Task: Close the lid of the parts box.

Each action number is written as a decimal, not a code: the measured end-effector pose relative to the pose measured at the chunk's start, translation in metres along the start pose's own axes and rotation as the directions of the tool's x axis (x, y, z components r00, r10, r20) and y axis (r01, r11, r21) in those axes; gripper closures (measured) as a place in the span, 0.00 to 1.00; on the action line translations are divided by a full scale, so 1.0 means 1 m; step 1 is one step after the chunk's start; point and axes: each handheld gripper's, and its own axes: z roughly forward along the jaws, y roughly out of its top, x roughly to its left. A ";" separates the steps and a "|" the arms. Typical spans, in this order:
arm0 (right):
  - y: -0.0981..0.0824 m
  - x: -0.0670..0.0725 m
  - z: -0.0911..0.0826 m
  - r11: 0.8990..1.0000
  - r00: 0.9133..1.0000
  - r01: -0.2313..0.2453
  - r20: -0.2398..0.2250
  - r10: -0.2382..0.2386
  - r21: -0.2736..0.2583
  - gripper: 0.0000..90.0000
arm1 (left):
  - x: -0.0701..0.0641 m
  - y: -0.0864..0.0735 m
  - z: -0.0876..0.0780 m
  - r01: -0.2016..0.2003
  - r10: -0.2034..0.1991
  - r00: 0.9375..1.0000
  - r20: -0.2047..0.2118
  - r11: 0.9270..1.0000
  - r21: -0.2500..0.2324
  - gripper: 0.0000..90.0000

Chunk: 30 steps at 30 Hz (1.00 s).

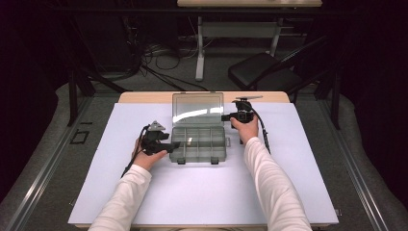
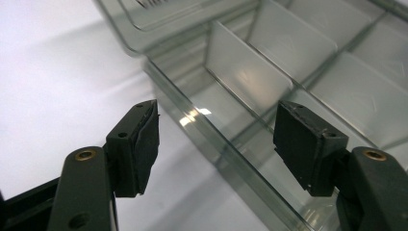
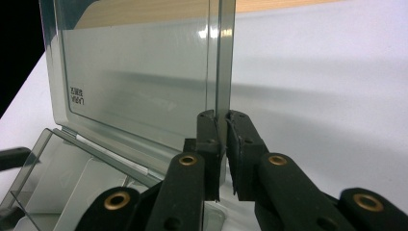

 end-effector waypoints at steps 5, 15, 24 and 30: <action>-0.002 0.000 -0.001 1.000 1.000 0.009 -0.002 -0.009 -0.009 0.94 | 0.004 0.013 -0.010 0.047 -0.048 0.999 -0.012 0.998 -0.032 0.37; -0.006 0.001 -0.001 0.999 1.000 0.016 0.003 -0.016 -0.049 0.94 | 0.011 0.048 -0.017 0.080 -0.081 0.994 -0.073 0.997 -0.024 0.38; -0.007 0.003 -0.001 0.998 1.000 0.024 0.012 -0.023 -0.062 0.94 | 0.023 0.084 -0.014 0.146 -0.148 0.984 -0.097 0.989 -0.028 0.41; -0.009 0.003 -0.001 0.997 1.000 0.027 0.011 -0.026 -0.073 0.94 | 0.036 0.102 -0.011 0.193 -0.197 0.970 -0.141 0.980 -0.044 0.42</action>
